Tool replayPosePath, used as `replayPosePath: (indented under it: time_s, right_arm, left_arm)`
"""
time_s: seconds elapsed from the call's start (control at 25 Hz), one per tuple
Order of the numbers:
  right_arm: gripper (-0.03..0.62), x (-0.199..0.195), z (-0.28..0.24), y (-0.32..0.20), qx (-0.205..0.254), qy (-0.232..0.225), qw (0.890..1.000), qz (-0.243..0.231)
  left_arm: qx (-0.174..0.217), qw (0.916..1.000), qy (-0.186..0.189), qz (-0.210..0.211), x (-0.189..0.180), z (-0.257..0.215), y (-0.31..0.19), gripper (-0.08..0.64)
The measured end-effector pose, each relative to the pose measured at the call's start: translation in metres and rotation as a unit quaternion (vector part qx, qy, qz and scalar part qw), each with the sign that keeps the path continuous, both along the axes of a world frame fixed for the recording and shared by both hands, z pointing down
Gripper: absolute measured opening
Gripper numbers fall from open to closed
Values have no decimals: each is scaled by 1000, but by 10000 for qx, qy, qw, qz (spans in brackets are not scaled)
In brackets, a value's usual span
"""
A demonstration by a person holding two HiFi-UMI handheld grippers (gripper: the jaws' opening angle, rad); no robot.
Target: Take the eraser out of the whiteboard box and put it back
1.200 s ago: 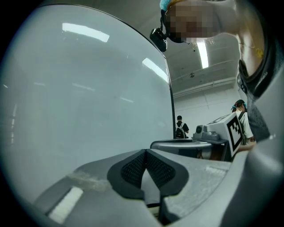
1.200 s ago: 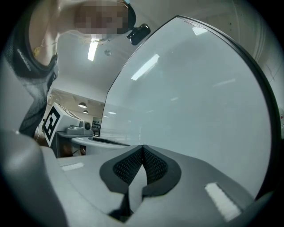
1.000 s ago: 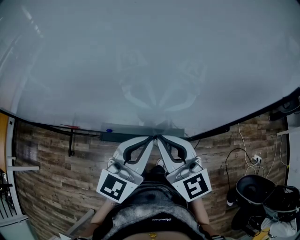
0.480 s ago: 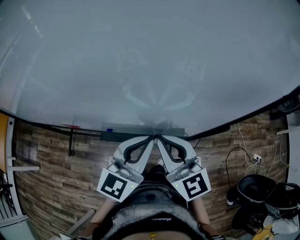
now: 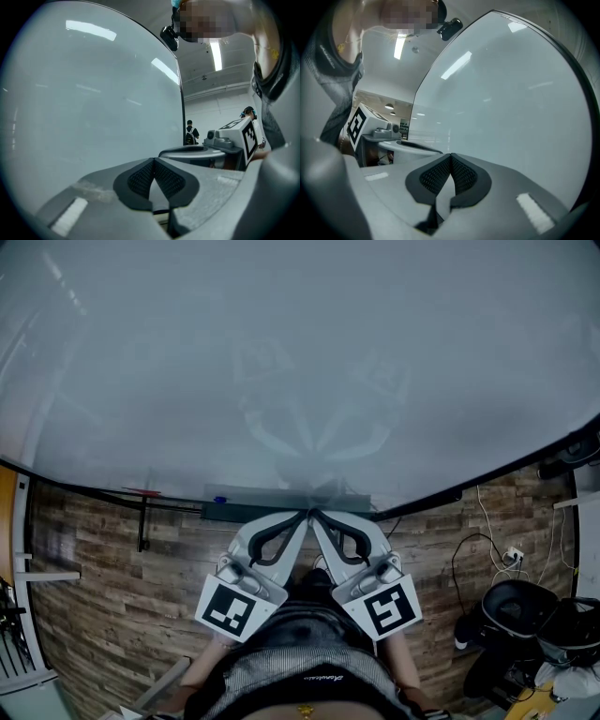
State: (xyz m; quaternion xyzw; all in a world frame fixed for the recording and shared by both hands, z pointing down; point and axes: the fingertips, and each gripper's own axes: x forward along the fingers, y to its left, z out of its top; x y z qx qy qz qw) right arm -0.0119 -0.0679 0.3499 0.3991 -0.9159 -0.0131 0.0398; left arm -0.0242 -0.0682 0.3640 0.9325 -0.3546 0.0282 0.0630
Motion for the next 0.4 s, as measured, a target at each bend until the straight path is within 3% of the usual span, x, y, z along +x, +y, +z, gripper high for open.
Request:
replayPosePath:
  time_s: [0.4]
  right_arm:
    - [-2,1,5,-3,-112,97,9999,19]
  left_arm:
    - [-67,10000,-12,-21,-1,4,-4,2]
